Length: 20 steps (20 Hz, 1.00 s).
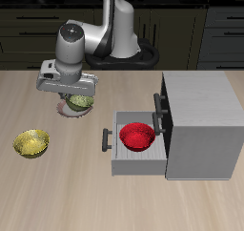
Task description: Place the green bowl on the plate
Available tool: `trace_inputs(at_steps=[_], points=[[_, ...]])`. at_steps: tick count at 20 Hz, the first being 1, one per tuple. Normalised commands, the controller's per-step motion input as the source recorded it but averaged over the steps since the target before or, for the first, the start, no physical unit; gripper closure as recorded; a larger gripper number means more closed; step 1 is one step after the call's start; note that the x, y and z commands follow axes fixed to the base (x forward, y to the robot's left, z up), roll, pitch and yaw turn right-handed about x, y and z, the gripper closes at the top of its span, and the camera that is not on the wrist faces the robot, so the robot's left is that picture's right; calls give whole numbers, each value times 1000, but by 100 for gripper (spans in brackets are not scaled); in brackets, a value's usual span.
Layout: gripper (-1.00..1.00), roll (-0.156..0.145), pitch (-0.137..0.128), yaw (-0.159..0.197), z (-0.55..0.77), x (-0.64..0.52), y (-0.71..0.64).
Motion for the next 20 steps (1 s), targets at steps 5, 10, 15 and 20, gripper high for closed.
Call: trace_inputs(at_steps=[5, 10, 15, 20], points=[[100, -13, 14, 10, -54, -37, -18], [-100, -25, 31, 42, -21, -9, 48], [-100, 5, 5, 17, 26, -4, 34], [-100, 11, -9, 5, 90, 8, 63]])
